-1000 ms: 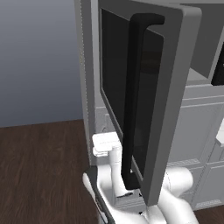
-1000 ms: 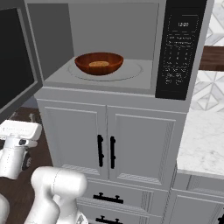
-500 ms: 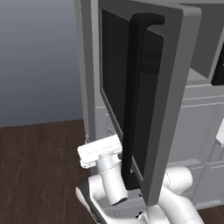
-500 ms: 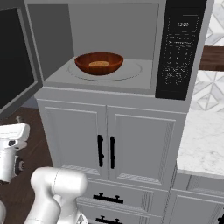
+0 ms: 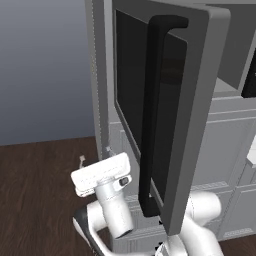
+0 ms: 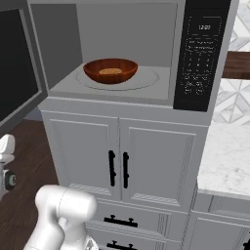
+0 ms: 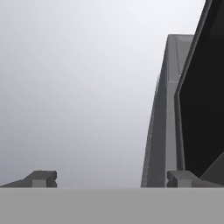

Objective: Open the microwave, place the bowl with waffle inside the microwave, then close the microwave door and turn it on.

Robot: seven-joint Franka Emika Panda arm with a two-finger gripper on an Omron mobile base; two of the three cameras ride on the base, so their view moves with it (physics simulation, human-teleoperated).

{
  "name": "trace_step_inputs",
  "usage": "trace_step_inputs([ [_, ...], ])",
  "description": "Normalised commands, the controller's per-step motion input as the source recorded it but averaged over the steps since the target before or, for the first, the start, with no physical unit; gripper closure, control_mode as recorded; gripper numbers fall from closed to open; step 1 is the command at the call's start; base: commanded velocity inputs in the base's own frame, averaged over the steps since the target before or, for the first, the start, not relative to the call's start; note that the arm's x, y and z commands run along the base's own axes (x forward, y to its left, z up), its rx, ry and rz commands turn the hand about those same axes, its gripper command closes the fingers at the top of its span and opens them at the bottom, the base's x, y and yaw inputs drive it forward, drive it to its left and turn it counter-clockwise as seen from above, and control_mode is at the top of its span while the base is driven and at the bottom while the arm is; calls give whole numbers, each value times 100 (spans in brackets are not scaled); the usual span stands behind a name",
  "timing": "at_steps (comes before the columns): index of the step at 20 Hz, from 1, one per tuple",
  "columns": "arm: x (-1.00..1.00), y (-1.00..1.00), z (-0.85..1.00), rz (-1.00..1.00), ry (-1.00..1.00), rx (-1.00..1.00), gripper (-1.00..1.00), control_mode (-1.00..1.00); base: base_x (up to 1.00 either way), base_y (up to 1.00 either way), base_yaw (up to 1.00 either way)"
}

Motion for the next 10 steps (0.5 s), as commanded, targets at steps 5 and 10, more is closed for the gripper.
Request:
trace_step_inputs([
  [5,-12,1,4,-6,-49,29,-100,-100,0,0,0],
  [10,-1,18,13,-7,-46,28,-100,-100,0,0,0],
])
